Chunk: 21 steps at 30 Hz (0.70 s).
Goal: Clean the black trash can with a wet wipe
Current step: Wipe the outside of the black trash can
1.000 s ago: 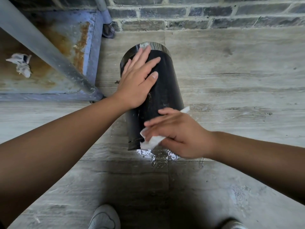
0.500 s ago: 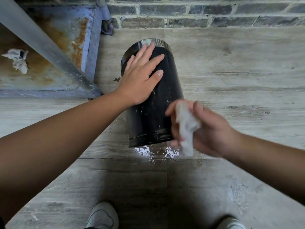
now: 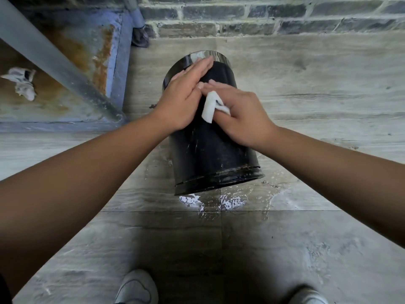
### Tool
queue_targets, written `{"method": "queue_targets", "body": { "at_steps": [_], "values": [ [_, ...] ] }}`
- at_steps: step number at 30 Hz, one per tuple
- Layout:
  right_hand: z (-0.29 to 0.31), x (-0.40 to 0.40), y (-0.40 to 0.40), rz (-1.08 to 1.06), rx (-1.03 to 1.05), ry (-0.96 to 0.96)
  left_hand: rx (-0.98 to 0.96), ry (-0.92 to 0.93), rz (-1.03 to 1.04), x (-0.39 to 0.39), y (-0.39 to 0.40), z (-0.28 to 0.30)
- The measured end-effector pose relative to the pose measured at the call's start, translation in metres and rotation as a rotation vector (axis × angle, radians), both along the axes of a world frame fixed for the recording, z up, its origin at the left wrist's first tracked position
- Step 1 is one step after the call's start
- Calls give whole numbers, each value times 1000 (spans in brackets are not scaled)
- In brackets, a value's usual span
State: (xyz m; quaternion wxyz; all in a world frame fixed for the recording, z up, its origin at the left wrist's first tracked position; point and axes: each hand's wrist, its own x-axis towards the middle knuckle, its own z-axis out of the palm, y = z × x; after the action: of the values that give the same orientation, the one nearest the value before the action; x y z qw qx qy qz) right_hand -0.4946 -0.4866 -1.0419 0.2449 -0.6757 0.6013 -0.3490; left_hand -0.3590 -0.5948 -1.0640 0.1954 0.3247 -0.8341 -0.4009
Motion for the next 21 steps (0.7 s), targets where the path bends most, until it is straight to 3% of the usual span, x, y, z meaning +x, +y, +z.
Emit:
{"method": "queue_targets", "body": {
  "at_steps": [5,13,17,21],
  "values": [
    [4,2,42,351,59,193,-179,-91,31,12,-3,-6],
    [32,26,98,682,207,195,-193,-90,38,23,-2,-6],
    [43,34,117,860,418,46,-179,-85,39,27,-2,-5],
    [52,27,104,701,408,-302,-200,-68,40,32,-2,-5]
  ]
}}
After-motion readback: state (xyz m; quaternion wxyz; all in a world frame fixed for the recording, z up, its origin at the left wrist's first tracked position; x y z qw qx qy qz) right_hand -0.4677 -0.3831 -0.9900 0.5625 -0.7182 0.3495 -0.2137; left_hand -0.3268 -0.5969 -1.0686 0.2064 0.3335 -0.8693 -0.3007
